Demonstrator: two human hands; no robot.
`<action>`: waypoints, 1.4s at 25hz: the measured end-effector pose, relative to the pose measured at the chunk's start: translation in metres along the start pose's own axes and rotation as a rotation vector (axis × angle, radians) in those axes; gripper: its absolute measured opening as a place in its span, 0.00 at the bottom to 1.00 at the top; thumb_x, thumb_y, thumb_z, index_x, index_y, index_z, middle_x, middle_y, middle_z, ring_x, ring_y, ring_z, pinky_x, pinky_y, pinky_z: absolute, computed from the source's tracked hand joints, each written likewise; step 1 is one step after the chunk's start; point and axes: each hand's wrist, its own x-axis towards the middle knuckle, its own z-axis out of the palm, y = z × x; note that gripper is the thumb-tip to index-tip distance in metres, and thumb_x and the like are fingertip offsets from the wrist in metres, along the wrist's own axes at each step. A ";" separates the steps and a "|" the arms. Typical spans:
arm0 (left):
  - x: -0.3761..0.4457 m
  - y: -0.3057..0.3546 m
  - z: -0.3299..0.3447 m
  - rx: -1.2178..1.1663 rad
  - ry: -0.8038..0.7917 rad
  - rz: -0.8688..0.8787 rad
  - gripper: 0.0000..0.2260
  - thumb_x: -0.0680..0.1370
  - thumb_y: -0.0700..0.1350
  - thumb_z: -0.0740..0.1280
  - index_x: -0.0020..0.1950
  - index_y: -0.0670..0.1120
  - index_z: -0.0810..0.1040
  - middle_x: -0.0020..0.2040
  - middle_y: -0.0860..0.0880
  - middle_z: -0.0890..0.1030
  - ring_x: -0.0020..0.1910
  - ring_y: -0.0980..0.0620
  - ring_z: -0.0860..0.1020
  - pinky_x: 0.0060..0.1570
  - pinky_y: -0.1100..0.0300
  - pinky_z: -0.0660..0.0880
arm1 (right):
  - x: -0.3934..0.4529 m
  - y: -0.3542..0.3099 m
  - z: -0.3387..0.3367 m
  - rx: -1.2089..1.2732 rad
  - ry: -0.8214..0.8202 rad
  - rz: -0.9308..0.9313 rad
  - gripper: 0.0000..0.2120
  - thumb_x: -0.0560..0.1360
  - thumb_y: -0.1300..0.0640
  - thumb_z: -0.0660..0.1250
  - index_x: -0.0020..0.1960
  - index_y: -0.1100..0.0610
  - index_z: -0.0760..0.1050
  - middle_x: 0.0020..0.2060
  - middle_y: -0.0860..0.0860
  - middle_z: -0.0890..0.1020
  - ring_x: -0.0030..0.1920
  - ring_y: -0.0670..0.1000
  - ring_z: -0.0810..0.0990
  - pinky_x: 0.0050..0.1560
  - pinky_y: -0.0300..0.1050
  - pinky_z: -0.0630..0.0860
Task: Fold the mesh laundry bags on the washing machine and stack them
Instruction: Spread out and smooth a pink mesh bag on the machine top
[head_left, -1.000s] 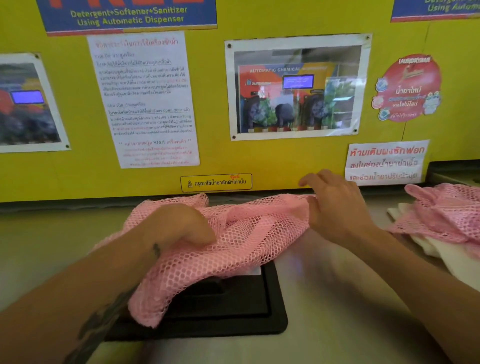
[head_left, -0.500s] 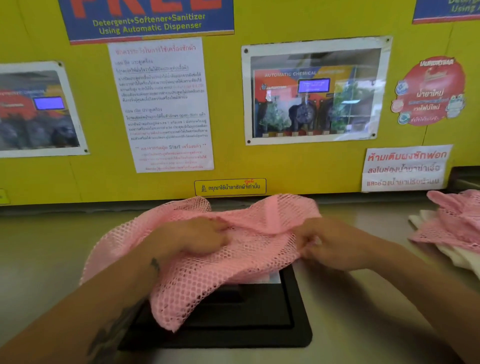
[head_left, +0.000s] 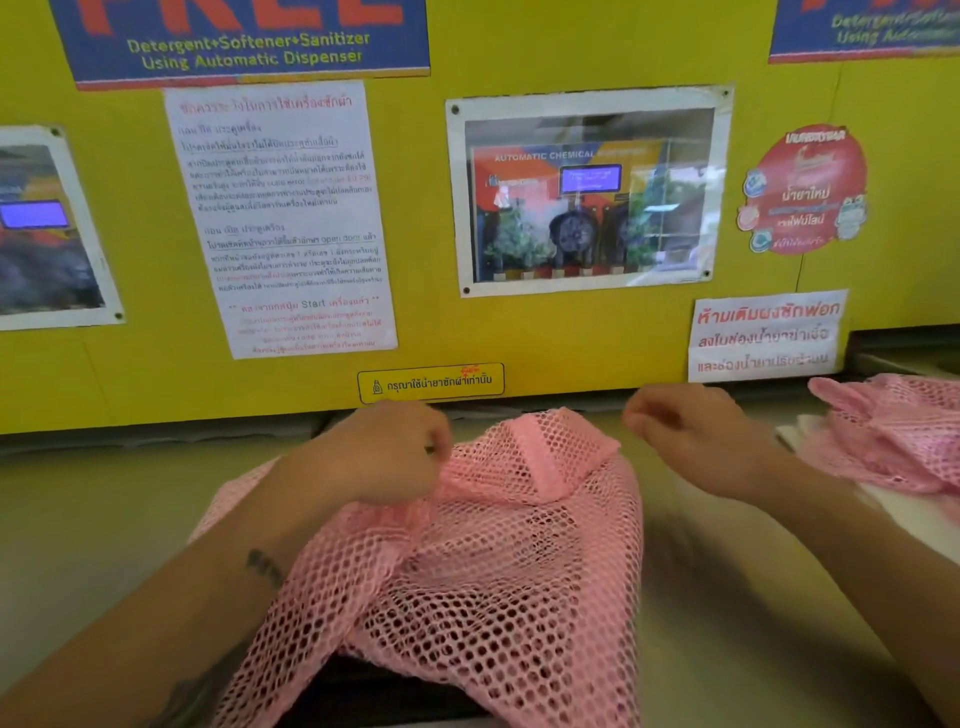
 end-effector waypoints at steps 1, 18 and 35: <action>0.002 0.003 0.008 -0.052 0.038 0.064 0.08 0.78 0.46 0.64 0.54 0.57 0.79 0.49 0.56 0.76 0.49 0.56 0.75 0.51 0.58 0.73 | -0.003 -0.011 0.004 0.065 -0.107 -0.028 0.05 0.76 0.48 0.65 0.43 0.46 0.78 0.41 0.46 0.83 0.45 0.50 0.81 0.49 0.51 0.76; 0.054 -0.024 -0.019 -0.004 0.448 -0.166 0.18 0.76 0.41 0.63 0.65 0.49 0.76 0.63 0.43 0.74 0.57 0.43 0.77 0.53 0.52 0.74 | -0.007 -0.004 -0.006 -0.252 -0.413 0.137 0.28 0.72 0.39 0.68 0.68 0.46 0.66 0.63 0.49 0.74 0.59 0.49 0.74 0.60 0.47 0.71; 0.025 0.019 0.055 -0.193 0.152 -0.043 0.20 0.82 0.54 0.57 0.33 0.48 0.73 0.34 0.49 0.77 0.33 0.53 0.74 0.35 0.61 0.67 | -0.018 -0.022 0.002 0.015 -0.590 0.060 0.12 0.73 0.60 0.70 0.56 0.51 0.77 0.41 0.50 0.81 0.39 0.47 0.77 0.46 0.48 0.76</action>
